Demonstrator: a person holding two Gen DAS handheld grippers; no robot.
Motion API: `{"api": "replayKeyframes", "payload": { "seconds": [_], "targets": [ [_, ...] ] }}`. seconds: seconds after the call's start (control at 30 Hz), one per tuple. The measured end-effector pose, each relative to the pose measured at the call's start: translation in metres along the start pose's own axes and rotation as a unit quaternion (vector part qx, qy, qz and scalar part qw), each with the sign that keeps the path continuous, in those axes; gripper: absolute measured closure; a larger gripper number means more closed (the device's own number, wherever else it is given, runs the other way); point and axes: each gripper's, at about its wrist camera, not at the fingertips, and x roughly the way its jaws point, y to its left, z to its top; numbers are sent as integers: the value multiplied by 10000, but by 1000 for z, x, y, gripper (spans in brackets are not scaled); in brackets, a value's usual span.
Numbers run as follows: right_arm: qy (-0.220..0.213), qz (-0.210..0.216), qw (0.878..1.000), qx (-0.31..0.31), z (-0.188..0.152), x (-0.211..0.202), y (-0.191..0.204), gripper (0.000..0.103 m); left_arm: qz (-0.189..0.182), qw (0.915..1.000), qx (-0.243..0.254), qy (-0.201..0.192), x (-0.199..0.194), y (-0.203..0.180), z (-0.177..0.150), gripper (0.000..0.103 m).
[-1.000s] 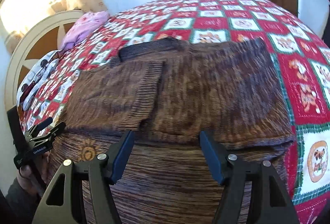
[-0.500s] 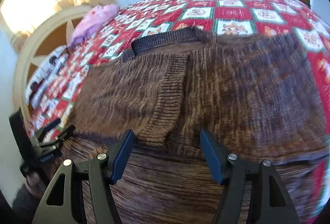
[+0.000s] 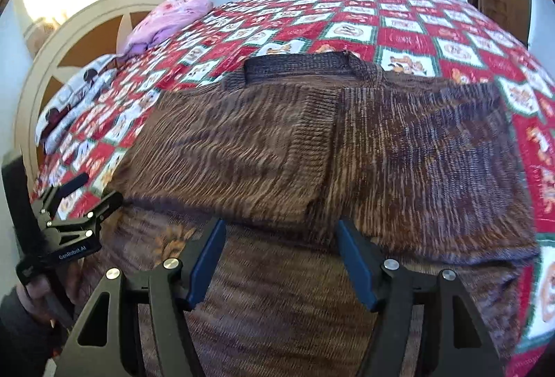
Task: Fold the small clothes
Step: 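Fold the held hem up toward the collar with the right tool and release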
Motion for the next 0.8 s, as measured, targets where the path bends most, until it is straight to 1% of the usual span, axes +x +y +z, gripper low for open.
{"api": "replayKeyframes", "payload": {
  "seconds": [0.1, 0.23, 0.37, 0.6, 0.8],
  "targets": [
    [-101, -52, 9999, -112, -10, -16, 6, 36, -41, 10000, -1, -34, -12, -2, -6, 1],
    [-178, -79, 9998, -5, -26, -35, 3, 36, -200, 9997, -84, -135, -32, -3, -13, 1],
    [-231, -73, 9997, 34, -43, -51, 3, 36, -254, 9992, -62, -306, -53, -6, -16, 1],
    [-227, -75, 9997, 23, -68, -62, 11, 36, -370, 9982, -15, -479, -84, -12, -26, 1],
    [-219, -171, 9996, -27, -86, -68, 14, 36, -413, 9980, 34, -482, -97, -16, -40, 1]
  ]
}}
